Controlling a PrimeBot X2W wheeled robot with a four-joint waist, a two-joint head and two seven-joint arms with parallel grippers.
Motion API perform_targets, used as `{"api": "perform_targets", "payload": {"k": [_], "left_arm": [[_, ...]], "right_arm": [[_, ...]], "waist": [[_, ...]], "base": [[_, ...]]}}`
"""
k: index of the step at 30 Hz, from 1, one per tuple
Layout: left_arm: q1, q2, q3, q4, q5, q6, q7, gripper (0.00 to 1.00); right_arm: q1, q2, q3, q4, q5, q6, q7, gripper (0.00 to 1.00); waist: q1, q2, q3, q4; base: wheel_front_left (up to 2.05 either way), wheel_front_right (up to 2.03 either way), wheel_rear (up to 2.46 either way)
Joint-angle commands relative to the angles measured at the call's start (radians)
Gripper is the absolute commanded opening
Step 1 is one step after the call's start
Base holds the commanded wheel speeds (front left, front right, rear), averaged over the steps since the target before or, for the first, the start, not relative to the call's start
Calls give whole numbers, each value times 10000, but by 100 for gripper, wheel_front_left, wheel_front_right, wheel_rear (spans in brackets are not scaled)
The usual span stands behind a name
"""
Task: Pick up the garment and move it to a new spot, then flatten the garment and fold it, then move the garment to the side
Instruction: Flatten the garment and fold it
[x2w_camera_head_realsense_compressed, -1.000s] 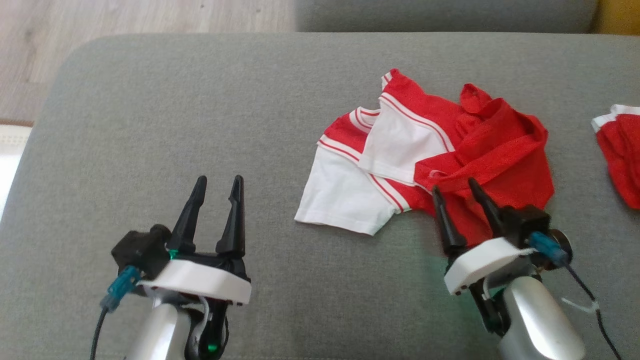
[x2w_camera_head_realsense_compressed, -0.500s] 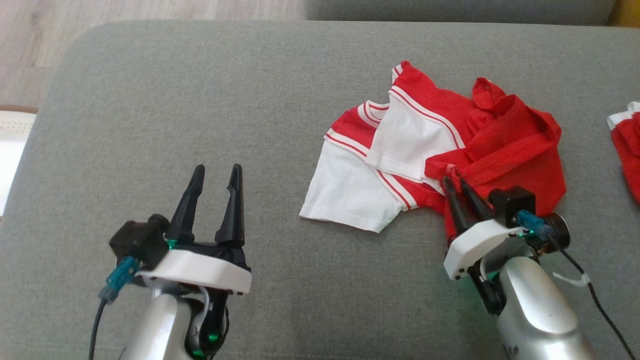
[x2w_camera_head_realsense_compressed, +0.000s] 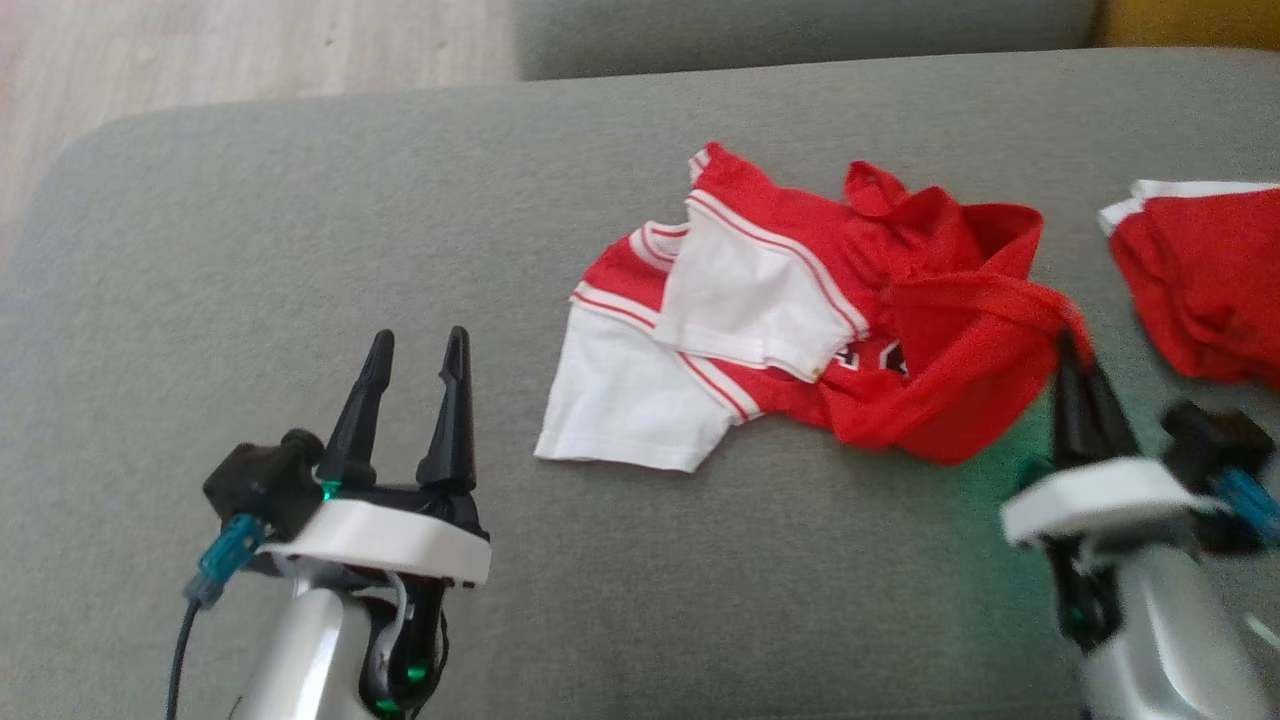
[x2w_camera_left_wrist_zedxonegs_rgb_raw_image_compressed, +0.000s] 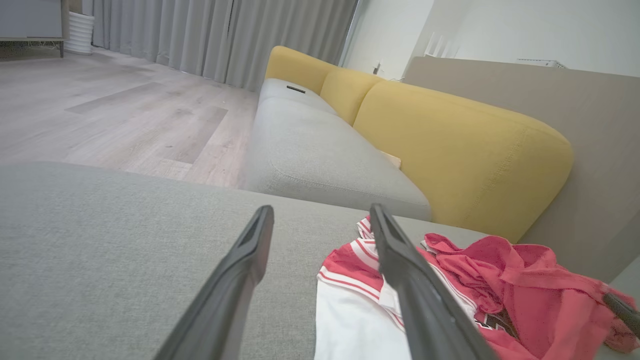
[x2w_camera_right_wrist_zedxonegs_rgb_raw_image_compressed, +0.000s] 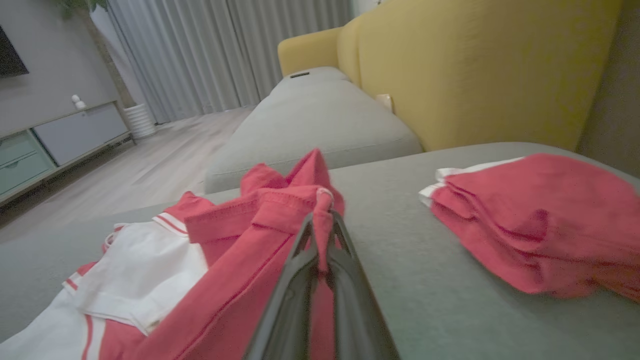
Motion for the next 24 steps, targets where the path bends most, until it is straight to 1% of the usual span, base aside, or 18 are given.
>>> {"api": "perform_targets", "payload": {"k": [1, 5, 7, 9, 10, 11, 16, 24], "left_arm": [[-150, 22, 351, -354, -107, 21, -51, 100], [-107, 22, 339, -368, -127, 24, -51, 100], [-89, 22, 298, -360, -137, 15, -51, 100], [-84, 22, 246, -342, -148, 12, -51, 100], [-85, 22, 232, -331, -154, 11, -51, 100], [-87, 22, 222, -320, -159, 8, -51, 100], [-60, 22, 214, -229, -157, -15, -51, 100], [74, 22, 196, -199, -144, -15, -51, 100]], "right_arm": [[23, -16, 163, -361, 70, 67, -52, 0], [863, -16, -745, -1205, 302, 67, 356, 0], [1204, -16, -1219, -1371, 347, 67, 589, 0], [1466, -16, -1739, -1291, 194, 67, 909, 0], [1538, -16, -1880, -1249, 129, 67, 1020, 47], [1568, -16, -1984, -1221, 133, 67, 1064, 100], [1550, -16, -1686, -1438, 63, 67, 824, 100], [1615, -16, 391, -2922, 537, 67, 139, 100]], "waist": [[0, 0, -125, -202], [0, 0, -218, -505], [0, 0, -250, -608], [0, 0, -272, -658], [0, 0, -286, -671], [0, 0, -299, -678], [0, 0, -434, -627], [0, 0, -659, -337]], "base": [[0, 0, 0], [0, 0, 0], [0, 0, 0], [0, 0, 0], [0, 0, 0], [0, 0, 0], [0, 0, 0], [0, 0, 0]]}}
